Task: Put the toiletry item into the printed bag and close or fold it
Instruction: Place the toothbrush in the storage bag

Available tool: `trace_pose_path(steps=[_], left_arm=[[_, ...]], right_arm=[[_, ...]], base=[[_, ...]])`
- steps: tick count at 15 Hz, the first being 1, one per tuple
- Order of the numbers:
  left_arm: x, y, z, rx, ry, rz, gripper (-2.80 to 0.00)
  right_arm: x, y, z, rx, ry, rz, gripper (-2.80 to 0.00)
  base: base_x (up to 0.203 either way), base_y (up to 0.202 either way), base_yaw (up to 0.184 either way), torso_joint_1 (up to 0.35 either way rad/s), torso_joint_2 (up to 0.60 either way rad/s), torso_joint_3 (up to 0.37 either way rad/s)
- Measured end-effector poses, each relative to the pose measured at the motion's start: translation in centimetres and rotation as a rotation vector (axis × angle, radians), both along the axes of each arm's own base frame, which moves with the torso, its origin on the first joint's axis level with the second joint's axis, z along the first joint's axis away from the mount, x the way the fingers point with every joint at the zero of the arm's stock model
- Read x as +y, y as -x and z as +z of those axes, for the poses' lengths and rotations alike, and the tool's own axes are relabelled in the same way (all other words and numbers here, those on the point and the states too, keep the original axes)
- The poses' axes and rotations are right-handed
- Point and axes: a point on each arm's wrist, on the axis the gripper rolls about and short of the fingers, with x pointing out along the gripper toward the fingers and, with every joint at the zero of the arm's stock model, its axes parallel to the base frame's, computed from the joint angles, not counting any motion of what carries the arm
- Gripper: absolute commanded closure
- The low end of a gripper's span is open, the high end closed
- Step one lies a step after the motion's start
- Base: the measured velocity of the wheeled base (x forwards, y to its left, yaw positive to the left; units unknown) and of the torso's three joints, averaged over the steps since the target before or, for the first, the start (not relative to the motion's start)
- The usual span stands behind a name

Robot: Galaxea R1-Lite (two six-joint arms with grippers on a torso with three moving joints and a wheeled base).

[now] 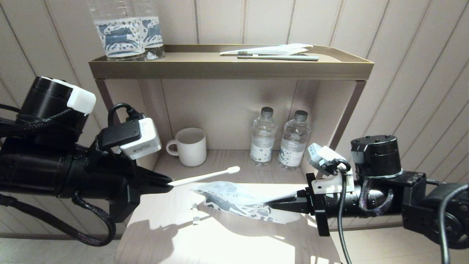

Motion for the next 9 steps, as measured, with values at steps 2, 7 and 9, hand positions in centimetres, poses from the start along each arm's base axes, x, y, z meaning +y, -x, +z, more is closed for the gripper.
trace_pose_path(steps=[2,7,9], left_arm=[[-0.2,-0.3,-0.3,0.009,-0.006,-0.003,0.00],[-0.2,-0.2,-1.1,0.038,-0.022,-0.007,0.00],[-0.1,0.1,-1.4,0.046,-0.027,-0.009,0.00]], right_arm=[[0.0,0.0,0.0,0.001,0.001,0.000,0.00],[0.0,0.0,-0.1,0.002,0.001,0.000,0.00],[0.0,0.0,-0.1,0.002,0.001,0.000,0.00]], base=[[0.000,0.000,0.000,0.000,0.00,0.000],[0.000,0.000,0.000,0.000,0.00,0.000],[0.000,0.000,0.000,0.000,0.00,0.000]])
